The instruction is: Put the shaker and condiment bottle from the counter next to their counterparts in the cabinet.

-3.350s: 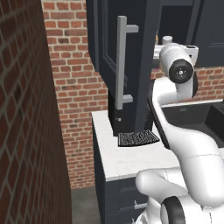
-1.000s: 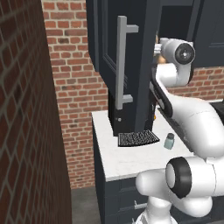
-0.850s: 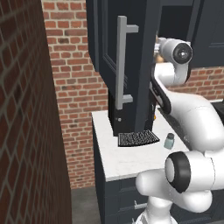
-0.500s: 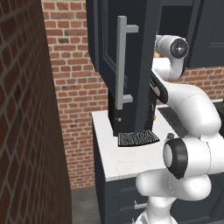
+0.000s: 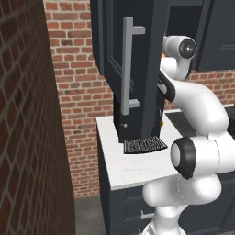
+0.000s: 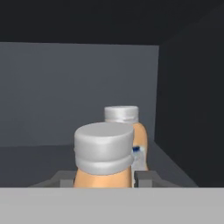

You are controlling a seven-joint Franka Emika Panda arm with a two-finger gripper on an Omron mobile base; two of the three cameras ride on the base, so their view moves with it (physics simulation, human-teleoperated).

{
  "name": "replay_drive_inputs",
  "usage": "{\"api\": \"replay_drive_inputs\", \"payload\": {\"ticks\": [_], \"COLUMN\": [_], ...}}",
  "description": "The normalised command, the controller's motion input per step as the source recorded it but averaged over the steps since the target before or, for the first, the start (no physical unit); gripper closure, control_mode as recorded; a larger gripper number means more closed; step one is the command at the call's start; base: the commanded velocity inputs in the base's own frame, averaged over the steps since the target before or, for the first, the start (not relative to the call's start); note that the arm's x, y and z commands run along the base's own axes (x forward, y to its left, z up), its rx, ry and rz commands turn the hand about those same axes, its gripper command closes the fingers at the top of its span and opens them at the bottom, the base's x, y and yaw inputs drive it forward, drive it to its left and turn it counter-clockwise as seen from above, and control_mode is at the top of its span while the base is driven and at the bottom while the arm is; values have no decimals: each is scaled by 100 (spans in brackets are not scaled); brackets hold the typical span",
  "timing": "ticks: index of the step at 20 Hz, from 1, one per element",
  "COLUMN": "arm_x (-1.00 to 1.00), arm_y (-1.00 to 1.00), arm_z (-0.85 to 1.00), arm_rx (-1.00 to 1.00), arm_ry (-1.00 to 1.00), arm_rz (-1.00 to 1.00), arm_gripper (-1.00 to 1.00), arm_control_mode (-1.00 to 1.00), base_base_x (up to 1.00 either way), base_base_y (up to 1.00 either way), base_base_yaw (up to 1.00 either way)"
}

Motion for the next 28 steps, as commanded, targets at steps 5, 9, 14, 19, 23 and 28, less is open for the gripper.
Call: {"api": "replay_drive_inputs", "payload": {"ticks": [5, 9, 14, 19, 23, 28], "arm_x": [20, 27, 24, 23, 25, 16], "arm_y": [0, 0, 0, 0, 0, 0], "arm_z": [-11, -10, -15, -15, -17, -22], "arm_rx": [0, 0, 0, 0, 0, 0], "arm_ry": [0, 0, 0, 0, 0, 0], "arm_rz": [4, 3, 3, 3, 2, 1], "arm_gripper": [100, 100, 100, 100, 100, -100], "arm_control_mode": [-100, -100, -100, -100, -100, -100], "base_base_x": [0, 0, 0, 0, 0, 0], "base_base_y": [0, 0, 0, 0, 0, 0], "base_base_yaw": [0, 0, 0, 0, 0, 0]}}
